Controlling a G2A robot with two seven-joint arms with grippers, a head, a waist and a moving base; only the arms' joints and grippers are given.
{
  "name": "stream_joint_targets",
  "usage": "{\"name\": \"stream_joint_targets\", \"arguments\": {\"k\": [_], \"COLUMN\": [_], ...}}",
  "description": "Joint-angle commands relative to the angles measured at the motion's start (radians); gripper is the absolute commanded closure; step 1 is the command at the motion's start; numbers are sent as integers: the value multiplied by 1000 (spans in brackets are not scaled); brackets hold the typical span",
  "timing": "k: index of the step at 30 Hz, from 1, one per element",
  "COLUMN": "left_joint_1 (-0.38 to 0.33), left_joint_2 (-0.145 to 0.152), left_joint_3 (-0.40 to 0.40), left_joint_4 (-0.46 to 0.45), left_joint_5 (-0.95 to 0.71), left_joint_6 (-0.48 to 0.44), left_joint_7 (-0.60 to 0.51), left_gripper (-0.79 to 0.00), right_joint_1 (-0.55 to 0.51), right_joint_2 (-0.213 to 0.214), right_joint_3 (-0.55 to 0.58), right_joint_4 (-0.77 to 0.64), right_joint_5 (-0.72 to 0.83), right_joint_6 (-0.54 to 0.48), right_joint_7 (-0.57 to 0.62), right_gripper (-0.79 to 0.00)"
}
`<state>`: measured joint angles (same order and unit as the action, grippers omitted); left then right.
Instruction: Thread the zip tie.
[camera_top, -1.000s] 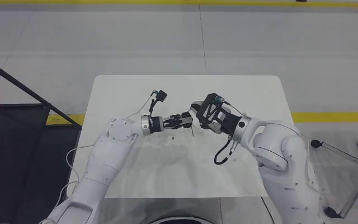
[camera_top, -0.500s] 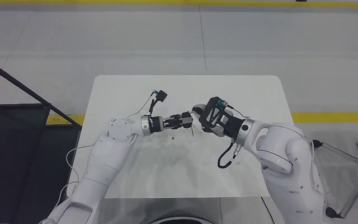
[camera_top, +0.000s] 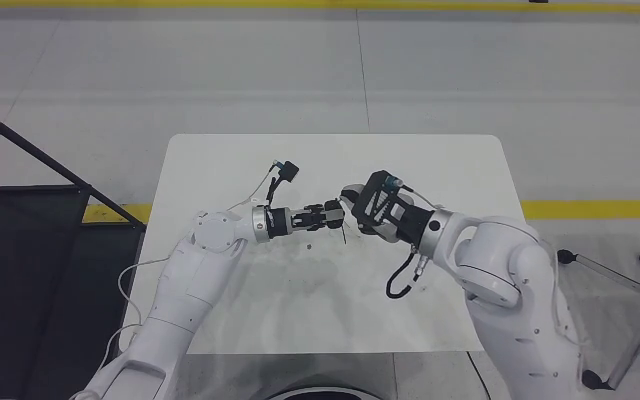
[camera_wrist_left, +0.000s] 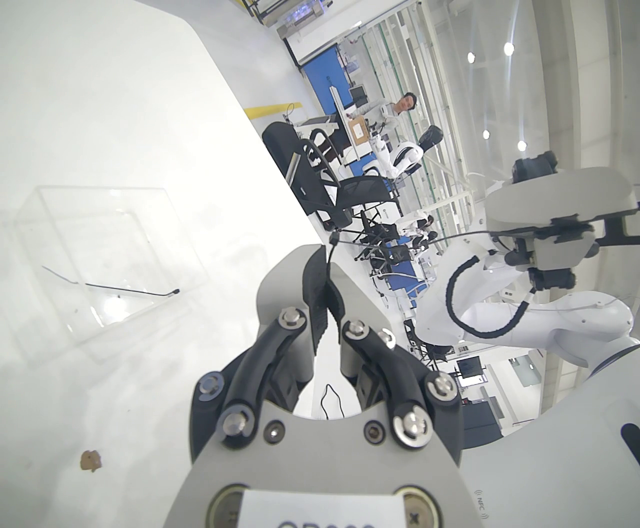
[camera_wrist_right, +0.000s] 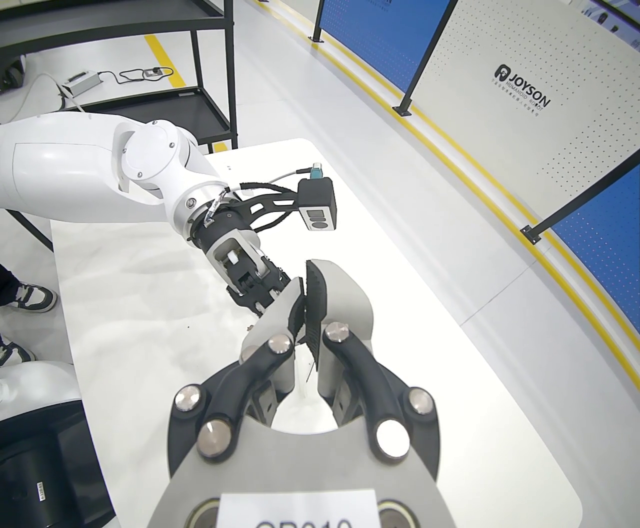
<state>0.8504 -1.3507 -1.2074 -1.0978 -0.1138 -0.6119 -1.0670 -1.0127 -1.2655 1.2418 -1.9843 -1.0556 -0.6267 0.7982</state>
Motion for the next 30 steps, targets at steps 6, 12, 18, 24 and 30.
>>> {"name": "stream_joint_targets", "arguments": {"k": [6,12,18,24,30], "left_joint_1": [0,0,0,0,0], "left_joint_2": [0,0,0,0,0], "left_joint_3": [0,0,0,0,0], "left_joint_4": [0,0,0,0,0], "left_joint_5": [0,0,0,0,0], "left_joint_6": [0,0,0,0,0], "left_joint_7": [0,0,0,0,0], "left_gripper": [0,0,0,0,0], "right_joint_1": [-4,-4,0,10,16], "right_joint_2": [8,14,19,23,28], "right_joint_3": [-3,-2,-8,-17,-21], "right_joint_4": [-5,-2,4,12,14], "right_joint_5": [0,-1,-3,0,-6], "right_joint_6": [8,19,25,30,39], "right_joint_7": [-3,-15,-30,-33,-30], "right_gripper": [0,0,0,0,0]}}
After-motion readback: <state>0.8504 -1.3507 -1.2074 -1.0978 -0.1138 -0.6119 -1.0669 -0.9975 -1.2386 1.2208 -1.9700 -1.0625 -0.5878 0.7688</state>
